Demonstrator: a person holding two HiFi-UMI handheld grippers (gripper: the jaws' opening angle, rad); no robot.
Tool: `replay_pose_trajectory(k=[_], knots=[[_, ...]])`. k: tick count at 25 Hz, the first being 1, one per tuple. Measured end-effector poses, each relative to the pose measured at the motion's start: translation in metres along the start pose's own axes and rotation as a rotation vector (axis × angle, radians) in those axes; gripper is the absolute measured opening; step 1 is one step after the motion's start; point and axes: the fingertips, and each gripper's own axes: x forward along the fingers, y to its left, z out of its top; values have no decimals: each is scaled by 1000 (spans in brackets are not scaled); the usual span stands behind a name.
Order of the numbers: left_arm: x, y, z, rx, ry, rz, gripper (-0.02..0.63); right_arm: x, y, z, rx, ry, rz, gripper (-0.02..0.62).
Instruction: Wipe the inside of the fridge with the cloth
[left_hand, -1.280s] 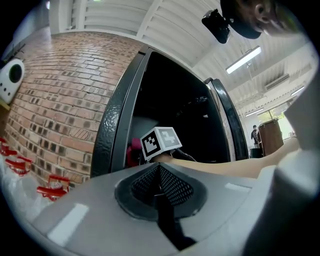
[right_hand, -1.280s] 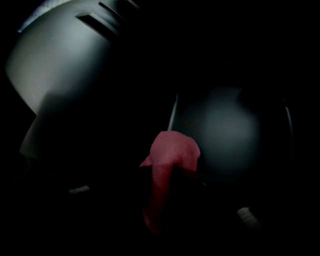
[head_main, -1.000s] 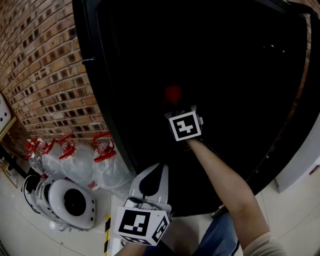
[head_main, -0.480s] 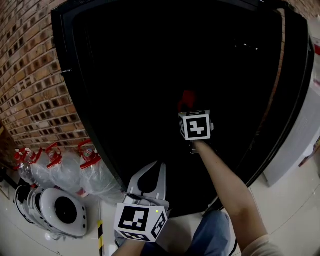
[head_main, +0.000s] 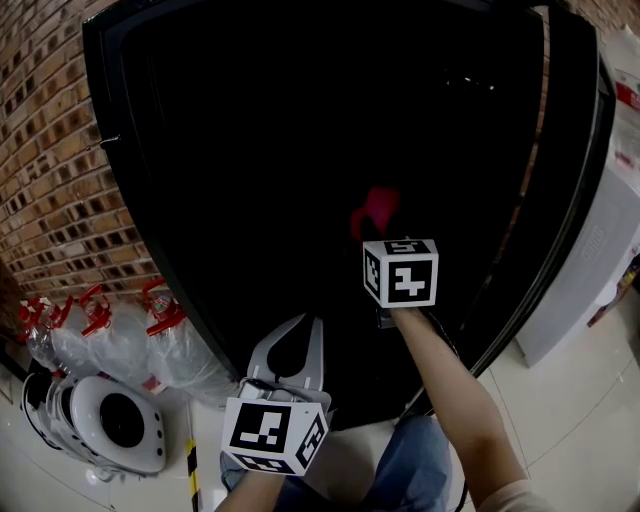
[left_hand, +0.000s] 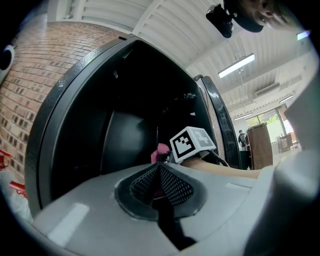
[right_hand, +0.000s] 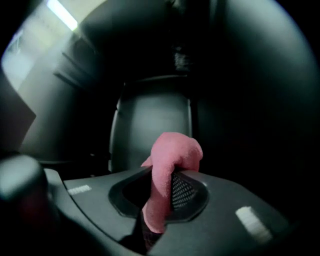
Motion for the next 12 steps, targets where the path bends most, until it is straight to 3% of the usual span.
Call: replay_pose_trajectory(k=[4, 12], knots=[[4, -1, -3, 1, 0, 2, 5, -39, 4, -5, 49, -51, 35, 54], [12, 8, -15, 10, 26, 21, 5, -110, 10, -11, 17, -126, 40, 54]])
